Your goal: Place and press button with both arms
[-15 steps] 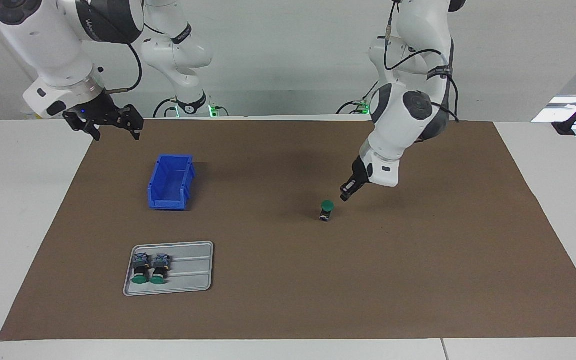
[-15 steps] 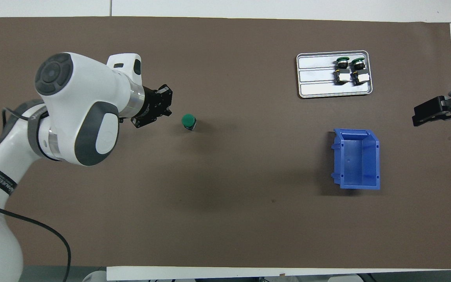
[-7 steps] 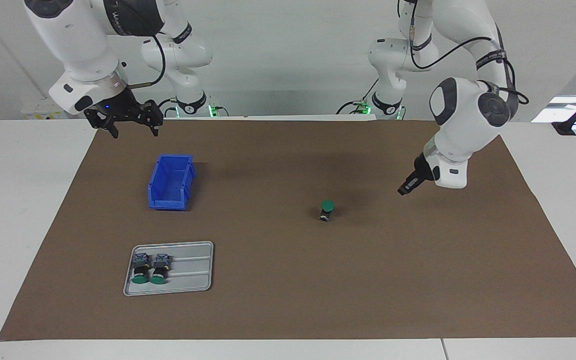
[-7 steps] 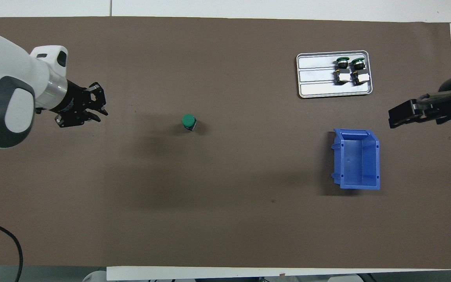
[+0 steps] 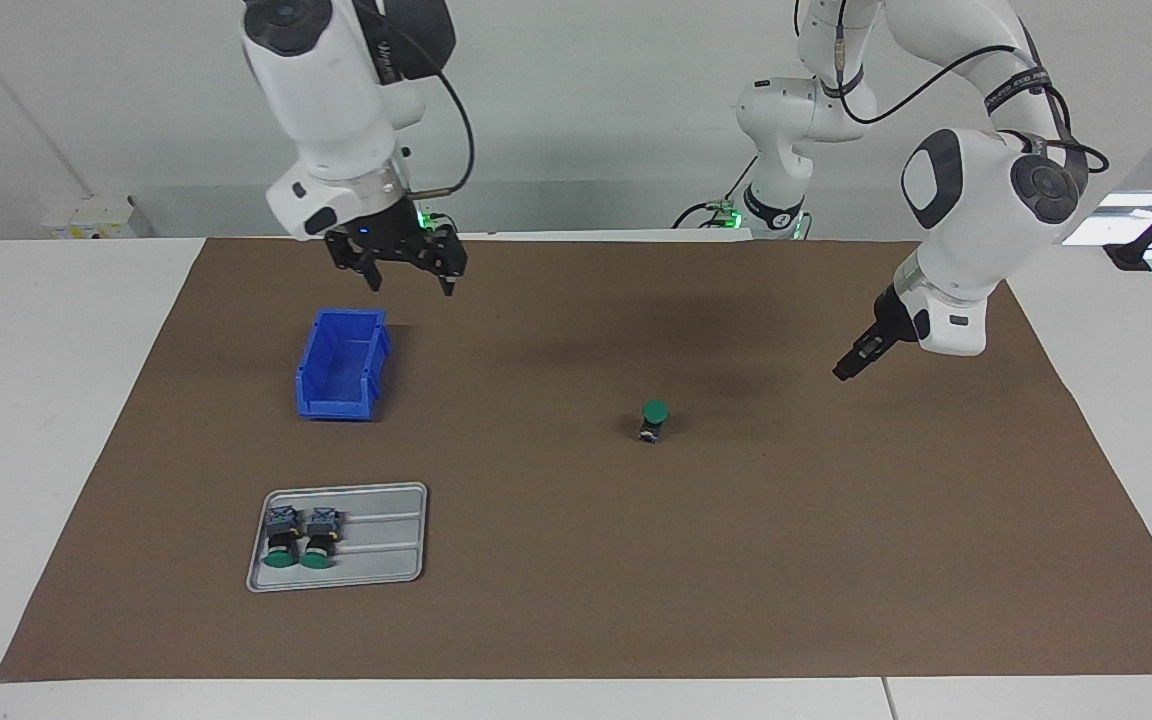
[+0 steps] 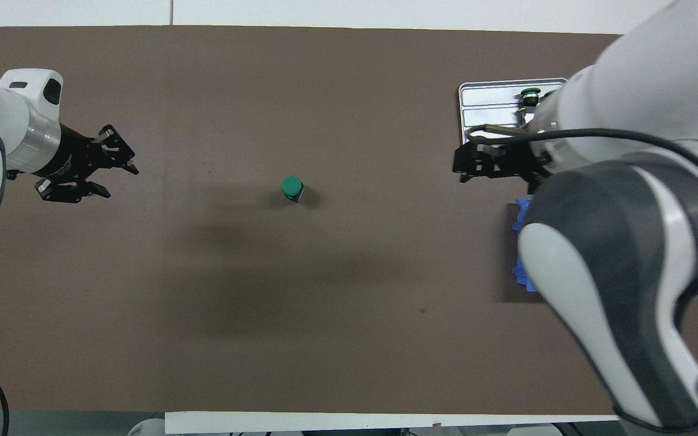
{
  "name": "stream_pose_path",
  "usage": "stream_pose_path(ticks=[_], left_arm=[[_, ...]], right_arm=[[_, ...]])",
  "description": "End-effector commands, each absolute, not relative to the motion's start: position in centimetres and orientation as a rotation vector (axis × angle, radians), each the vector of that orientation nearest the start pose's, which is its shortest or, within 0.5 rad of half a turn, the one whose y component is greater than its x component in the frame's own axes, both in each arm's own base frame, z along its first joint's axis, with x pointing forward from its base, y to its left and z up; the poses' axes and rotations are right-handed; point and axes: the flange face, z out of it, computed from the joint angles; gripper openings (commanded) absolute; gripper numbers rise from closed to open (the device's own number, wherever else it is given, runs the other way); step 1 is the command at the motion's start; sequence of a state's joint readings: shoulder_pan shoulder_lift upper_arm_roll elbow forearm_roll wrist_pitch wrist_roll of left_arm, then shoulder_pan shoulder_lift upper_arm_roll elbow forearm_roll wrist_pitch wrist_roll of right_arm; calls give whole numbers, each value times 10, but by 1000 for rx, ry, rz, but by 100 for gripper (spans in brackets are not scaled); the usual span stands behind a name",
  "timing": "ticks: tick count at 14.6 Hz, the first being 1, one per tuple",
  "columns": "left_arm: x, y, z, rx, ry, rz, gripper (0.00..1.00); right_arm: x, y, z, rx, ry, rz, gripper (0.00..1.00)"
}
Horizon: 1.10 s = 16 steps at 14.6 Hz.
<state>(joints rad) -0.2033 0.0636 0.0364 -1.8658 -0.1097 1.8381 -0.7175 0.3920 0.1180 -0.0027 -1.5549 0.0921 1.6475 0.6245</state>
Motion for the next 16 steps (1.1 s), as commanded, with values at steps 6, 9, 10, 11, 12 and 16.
stream_pose_path(ticks=[6,9,10,11,12,16], left_arm=[[537,-19,531,-3092,-438,241,100],[534,-9,550,-3017,-347,245,100],[532,-7,561,-3015,-327,252,100],[530,-6,577,-3015,-302,265,100],[531,-3,592,-3019,-263,277,100],[539,8,607,-3027,-191,293,100]], right_arm=[[585,401,477,-2976,628,26,100],[585,439,430,-2945,672,-31,100],[588,443,414,-2949,675,-42,100],[586,454,401,-2940,670,-56,100],[583,464,393,-2941,648,-74,100],[585,468,364,-2988,605,-139,100]])
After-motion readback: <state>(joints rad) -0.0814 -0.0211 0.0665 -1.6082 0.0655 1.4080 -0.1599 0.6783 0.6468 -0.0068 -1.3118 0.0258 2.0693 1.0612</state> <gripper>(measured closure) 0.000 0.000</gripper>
